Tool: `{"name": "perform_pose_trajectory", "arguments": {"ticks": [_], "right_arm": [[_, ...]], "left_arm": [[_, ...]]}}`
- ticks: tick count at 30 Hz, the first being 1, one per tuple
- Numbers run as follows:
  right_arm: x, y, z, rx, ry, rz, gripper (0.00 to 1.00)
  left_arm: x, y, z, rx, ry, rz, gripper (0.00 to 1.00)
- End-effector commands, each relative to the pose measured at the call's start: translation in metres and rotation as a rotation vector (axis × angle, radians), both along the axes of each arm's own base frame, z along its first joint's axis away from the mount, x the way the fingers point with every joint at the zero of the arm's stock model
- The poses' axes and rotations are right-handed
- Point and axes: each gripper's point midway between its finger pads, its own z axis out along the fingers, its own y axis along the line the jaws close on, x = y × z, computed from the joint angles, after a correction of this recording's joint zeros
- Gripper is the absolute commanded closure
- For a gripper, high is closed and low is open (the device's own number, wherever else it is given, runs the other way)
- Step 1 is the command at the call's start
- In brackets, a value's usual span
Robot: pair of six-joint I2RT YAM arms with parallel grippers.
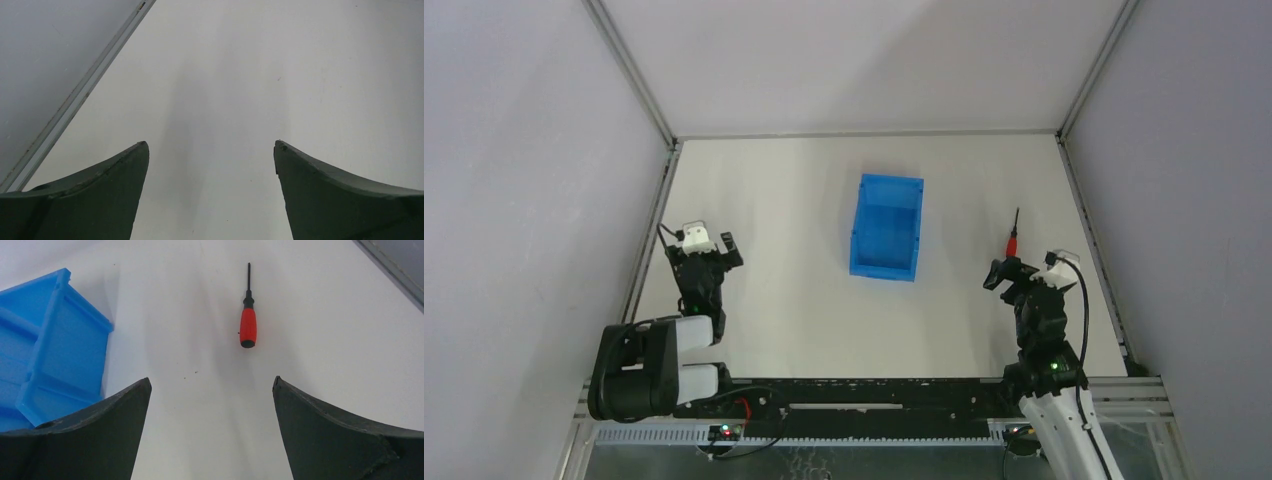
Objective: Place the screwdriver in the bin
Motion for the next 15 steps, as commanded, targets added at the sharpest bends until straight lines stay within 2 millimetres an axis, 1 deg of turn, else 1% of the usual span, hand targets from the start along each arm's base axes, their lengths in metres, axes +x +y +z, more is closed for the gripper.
{"name": "perform_pose_trajectory", "arguments": {"ticks": [1,4,6,7,8,10,11,12,14,15], "right_arm": [[0.006,0.0,0.015,0.037,-0.051,-0.02,0.0],[0.01,0.0,0.021,0.034,-0.021,-0.028,0.0],[0.015,-0.003,0.031,0.017,0.011,-0.048,0.0],[0.018,-0.006,0.042,0.006,0.029,-0.064,0.0],[0.023,-0.007,0.049,-0.006,0.064,-0.069,0.0],[0.034,-0.012,0.055,-0.022,0.173,-0.077,0.0],[0.041,-0.013,0.056,-0.011,0.234,-0.081,0.0],[0.048,-0.015,0.053,0.004,0.301,-0.08,0.01],[0.068,-0.019,0.051,0.033,0.398,-0.074,0.0],[0.079,-0.024,0.041,0.036,0.469,-0.073,0.0]], "left_arm": [[0.015,0.001,0.04,0.009,-0.128,-0.007,0.0],[0.015,0.001,0.039,0.01,-0.127,-0.006,0.0],[0.015,0.001,0.039,0.01,-0.127,-0.006,0.0],[0.015,0.001,0.039,0.01,-0.126,-0.005,0.0],[0.015,0.001,0.039,0.009,-0.127,-0.005,0.0],[0.015,0.001,0.039,0.01,-0.127,-0.006,0.0],[0.015,0.001,0.039,0.01,-0.126,-0.005,0.0],[0.015,0.001,0.039,0.01,-0.126,-0.007,0.0],[0.015,0.001,0.039,0.01,-0.126,-0.005,0.0],[0.015,0.001,0.039,0.009,-0.127,-0.005,0.0]]}}
